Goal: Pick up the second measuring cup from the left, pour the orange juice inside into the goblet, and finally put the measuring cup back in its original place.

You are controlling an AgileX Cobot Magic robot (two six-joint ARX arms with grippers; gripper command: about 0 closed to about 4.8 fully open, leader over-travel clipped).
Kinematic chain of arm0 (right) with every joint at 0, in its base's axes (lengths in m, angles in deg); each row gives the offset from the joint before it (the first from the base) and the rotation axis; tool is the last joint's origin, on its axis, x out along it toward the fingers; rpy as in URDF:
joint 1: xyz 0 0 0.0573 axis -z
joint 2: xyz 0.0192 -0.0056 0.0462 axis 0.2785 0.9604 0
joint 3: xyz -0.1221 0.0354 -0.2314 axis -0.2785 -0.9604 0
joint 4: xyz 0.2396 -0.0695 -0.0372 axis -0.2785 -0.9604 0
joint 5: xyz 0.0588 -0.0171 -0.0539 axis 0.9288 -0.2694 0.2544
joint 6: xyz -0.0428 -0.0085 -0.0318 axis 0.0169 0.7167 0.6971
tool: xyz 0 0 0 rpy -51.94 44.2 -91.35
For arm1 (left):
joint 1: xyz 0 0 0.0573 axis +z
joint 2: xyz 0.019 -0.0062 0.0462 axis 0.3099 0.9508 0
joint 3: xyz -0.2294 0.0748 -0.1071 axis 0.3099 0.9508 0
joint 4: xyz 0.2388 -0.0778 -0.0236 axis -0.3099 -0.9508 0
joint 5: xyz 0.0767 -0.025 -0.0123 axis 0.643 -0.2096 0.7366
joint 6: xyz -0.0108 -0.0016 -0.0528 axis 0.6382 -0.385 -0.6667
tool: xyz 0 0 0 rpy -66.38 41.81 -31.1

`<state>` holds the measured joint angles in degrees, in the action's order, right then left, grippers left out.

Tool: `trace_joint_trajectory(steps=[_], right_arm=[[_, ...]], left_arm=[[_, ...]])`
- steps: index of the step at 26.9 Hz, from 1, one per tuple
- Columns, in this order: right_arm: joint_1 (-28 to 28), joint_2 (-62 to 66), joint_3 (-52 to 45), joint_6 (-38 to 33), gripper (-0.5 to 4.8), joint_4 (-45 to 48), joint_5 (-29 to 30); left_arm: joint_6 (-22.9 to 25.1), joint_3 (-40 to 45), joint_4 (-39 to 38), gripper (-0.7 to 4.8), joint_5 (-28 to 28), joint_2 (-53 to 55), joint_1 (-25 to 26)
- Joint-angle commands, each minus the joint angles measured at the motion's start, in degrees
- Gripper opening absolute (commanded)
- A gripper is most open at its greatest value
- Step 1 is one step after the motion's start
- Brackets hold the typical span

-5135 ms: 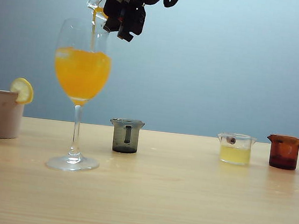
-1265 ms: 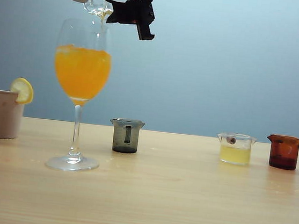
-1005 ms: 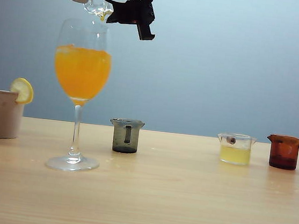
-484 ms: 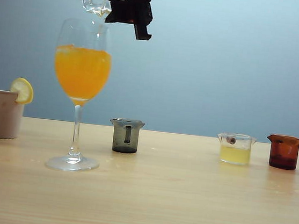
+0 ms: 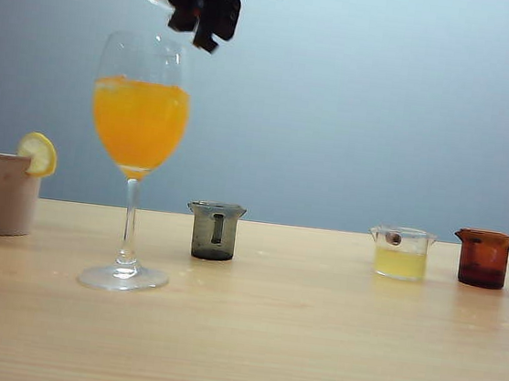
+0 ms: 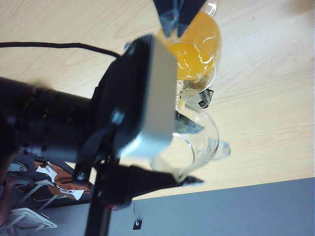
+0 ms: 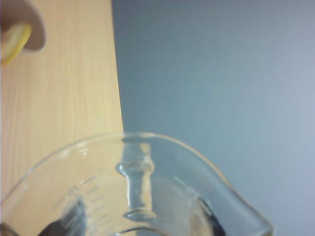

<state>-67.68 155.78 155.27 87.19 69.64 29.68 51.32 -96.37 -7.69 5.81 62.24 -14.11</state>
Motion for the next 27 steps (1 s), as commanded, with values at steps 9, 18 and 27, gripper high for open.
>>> trace_joint_trajectory(steps=[9,18,27], right_arm=[[3.61,-4.52,0.24,-24.98,0.89,1.70,-0.28],[9.25,-6.84,0.22,-42.88,0.89,1.90,-3.72],[12.24,-6.82,-3.65,-52.94,0.88,9.33,-3.74]], left_arm=[[-0.17,-0.17,0.33,-0.06,0.00,-0.04,-0.07],[-0.17,-0.17,0.35,-0.06,0.00,-0.07,-0.07],[-0.17,-0.17,0.33,-0.06,0.00,-0.04,-0.07]])
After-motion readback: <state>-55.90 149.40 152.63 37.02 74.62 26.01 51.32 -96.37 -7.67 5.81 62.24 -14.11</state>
